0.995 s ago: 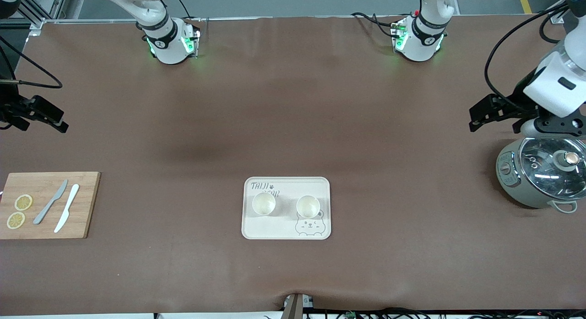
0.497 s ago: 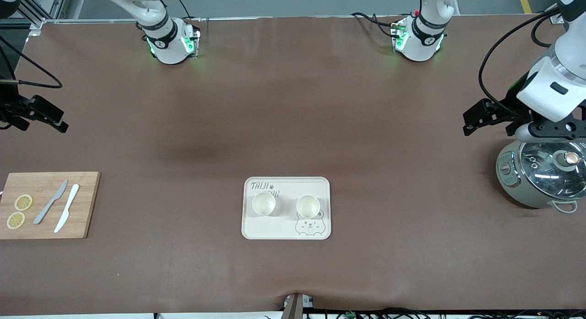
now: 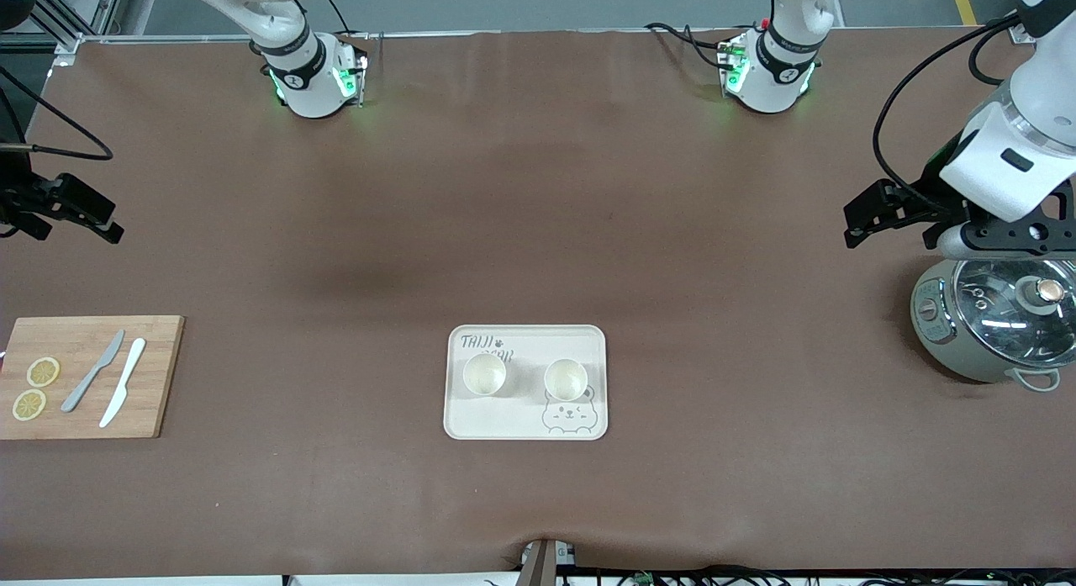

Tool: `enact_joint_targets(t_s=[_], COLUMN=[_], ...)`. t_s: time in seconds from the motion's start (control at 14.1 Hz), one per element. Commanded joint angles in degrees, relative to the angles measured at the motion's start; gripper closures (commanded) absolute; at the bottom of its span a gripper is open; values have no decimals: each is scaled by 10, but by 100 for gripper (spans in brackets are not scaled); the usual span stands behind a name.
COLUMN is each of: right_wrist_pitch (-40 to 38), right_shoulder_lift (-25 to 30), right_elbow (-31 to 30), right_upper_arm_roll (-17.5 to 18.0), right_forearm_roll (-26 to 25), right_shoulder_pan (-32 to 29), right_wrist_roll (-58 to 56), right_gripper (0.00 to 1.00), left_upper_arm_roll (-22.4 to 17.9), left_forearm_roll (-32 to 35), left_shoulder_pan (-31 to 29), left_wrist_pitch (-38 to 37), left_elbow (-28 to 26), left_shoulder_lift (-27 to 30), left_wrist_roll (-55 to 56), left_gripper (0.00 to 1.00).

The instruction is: Place white IKEA cup upright on tray with both arms

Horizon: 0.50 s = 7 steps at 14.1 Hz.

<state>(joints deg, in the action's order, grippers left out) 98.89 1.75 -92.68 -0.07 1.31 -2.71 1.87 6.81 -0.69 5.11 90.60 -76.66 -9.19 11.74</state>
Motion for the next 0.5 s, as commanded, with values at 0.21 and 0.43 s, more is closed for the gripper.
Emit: enact_joint_targets(t_s=[0.21,0.43], right_wrist_pitch=[-57,-56], right_shoulder_lift=[-13,-13], right_elbow=[47,46], right_upper_arm_roll=[9,9], right_forearm_roll=[-25,-25], right_shoulder_pan=[-5,-5], right_wrist_roll=[-2,-1], right_gripper=[0,0], left_upper_arm_roll=[-4,-4], left_forearm_roll=[8,8], left_shoulder_pan=[-7,-12], left_wrist_pitch=[-3,-17], left_elbow=[0,-2], left_shoulder_lift=[10,11], left_wrist_roll=[-73,-74], left_gripper=[0,0])
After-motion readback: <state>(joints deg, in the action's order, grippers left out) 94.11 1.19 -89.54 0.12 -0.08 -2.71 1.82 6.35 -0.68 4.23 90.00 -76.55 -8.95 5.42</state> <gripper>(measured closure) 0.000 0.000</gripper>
